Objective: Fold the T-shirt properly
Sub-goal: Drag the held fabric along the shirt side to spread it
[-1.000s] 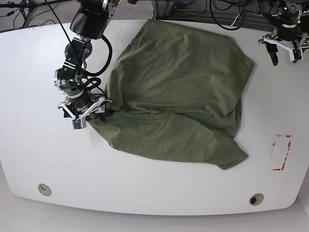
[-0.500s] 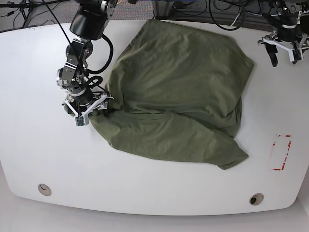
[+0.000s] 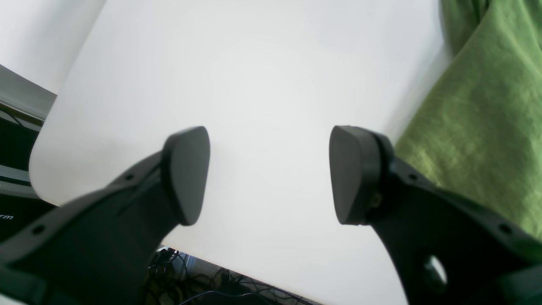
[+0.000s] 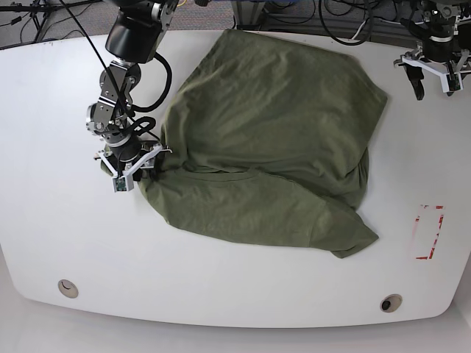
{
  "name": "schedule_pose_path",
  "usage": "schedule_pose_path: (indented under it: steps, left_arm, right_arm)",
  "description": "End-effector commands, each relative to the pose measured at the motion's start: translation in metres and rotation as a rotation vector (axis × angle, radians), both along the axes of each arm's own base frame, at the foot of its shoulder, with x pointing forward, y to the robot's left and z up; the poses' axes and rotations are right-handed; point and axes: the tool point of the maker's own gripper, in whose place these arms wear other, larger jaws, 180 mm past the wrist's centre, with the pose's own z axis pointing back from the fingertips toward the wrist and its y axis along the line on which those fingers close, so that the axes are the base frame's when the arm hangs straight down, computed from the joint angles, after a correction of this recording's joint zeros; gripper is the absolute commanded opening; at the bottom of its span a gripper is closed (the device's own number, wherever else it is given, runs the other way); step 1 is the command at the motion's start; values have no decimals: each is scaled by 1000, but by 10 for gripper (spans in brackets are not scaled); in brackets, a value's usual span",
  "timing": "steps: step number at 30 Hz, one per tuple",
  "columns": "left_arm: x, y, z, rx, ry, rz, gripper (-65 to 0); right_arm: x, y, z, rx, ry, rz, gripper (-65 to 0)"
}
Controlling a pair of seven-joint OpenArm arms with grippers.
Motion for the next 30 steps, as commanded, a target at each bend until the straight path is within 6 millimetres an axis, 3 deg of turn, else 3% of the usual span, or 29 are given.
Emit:
schedule_pose_path:
  steps: [1,3,11,25,30]
  left_arm:
    - [4,3,12,24,-36,-9,-235]
    - [4,4,11,23,-38,-8,-234]
    - [6,3,12,22,-43,-8,-236]
    - [10,-1,10,-2,-51,-8,-238]
    - [22,-2,14,-34,-79,-1,-235]
  right_arm:
    - [7,-1,7,-3,-16,6,-474]
    - [5,-2,6,-12,-12,7,-549]
    - [2,-4,4,-17,-6,6,-630]
    - [-5,-4,10,-41,-29,10,-650]
    - [-7,-1,17,-46,-43,9,-650]
